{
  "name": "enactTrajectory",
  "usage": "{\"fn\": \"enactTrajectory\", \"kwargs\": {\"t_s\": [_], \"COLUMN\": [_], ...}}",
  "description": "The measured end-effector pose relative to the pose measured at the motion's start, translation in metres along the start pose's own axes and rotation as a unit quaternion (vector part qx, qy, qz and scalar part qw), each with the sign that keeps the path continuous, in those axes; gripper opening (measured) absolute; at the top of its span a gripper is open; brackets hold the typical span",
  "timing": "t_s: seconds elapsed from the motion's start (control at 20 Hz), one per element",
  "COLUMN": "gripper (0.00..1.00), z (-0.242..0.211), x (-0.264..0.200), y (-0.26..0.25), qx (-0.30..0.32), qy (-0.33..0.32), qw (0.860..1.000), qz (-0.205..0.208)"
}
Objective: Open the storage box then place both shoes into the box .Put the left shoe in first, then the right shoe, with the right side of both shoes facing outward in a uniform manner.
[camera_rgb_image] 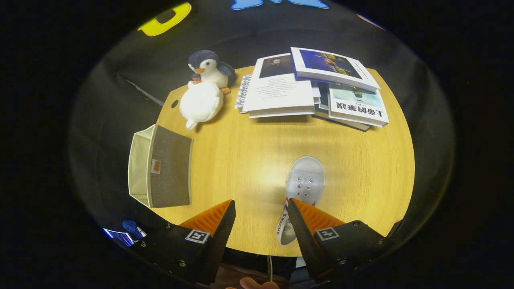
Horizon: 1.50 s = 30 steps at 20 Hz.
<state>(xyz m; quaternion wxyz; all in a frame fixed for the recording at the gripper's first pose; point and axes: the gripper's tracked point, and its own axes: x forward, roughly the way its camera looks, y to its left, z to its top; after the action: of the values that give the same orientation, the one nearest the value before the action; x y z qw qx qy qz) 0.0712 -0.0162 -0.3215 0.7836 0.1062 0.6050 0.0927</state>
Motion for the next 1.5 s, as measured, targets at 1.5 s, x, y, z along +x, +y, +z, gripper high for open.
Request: {"fn": "enactTrajectory", "kwargs": {"t_s": [1.5], "gripper": [0.67], "z": [-0.083], "x": [0.118], "y": [-0.097], "qx": [0.024], "qy": [0.11], "qw": [0.991], "qz": [-0.069]}}
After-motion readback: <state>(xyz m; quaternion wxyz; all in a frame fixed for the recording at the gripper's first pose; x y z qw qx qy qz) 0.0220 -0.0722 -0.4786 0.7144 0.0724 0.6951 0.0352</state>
